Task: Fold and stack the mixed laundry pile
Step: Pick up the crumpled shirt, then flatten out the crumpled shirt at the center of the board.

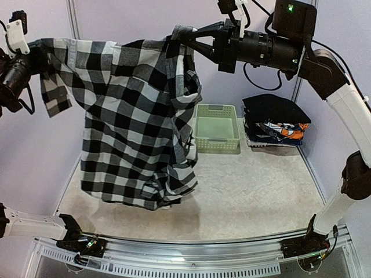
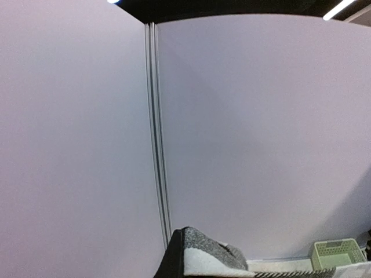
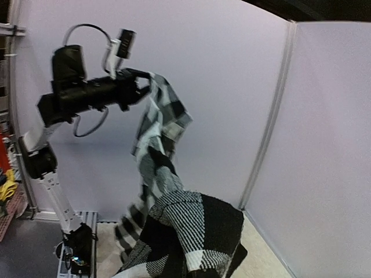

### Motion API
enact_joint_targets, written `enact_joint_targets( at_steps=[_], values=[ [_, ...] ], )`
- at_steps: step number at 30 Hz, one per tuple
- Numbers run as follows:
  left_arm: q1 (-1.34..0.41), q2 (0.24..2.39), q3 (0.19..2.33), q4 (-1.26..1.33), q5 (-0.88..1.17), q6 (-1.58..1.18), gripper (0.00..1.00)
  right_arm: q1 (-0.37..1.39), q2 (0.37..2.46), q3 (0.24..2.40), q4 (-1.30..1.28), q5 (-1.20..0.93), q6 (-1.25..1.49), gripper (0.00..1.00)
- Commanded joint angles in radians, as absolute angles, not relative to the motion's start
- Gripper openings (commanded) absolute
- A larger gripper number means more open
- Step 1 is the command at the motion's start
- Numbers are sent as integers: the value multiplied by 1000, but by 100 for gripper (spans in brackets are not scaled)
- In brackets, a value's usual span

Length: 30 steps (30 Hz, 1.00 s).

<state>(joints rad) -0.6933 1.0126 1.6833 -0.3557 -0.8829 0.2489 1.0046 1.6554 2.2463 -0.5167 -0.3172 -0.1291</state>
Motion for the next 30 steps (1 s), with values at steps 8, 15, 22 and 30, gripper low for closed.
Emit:
enact_joint_targets(
  at_steps=[8, 15, 22, 30],
  values=[
    [-481, 1638, 1851, -455, -470, 310, 0, 662, 1692, 1811, -490, -160, 337, 0],
    [-393, 2212, 2220, -712, -209, 243, 0, 607, 1807, 1656, -435, -332, 411, 0],
    [-394, 2350, 2272, -668, -203, 228, 4, 606, 1834, 1640, -437, -338, 385, 0],
    [-394, 2391, 2281, -653, -333, 150, 75, 607, 1850, 1624, -418, -283, 408, 0]
  ],
)
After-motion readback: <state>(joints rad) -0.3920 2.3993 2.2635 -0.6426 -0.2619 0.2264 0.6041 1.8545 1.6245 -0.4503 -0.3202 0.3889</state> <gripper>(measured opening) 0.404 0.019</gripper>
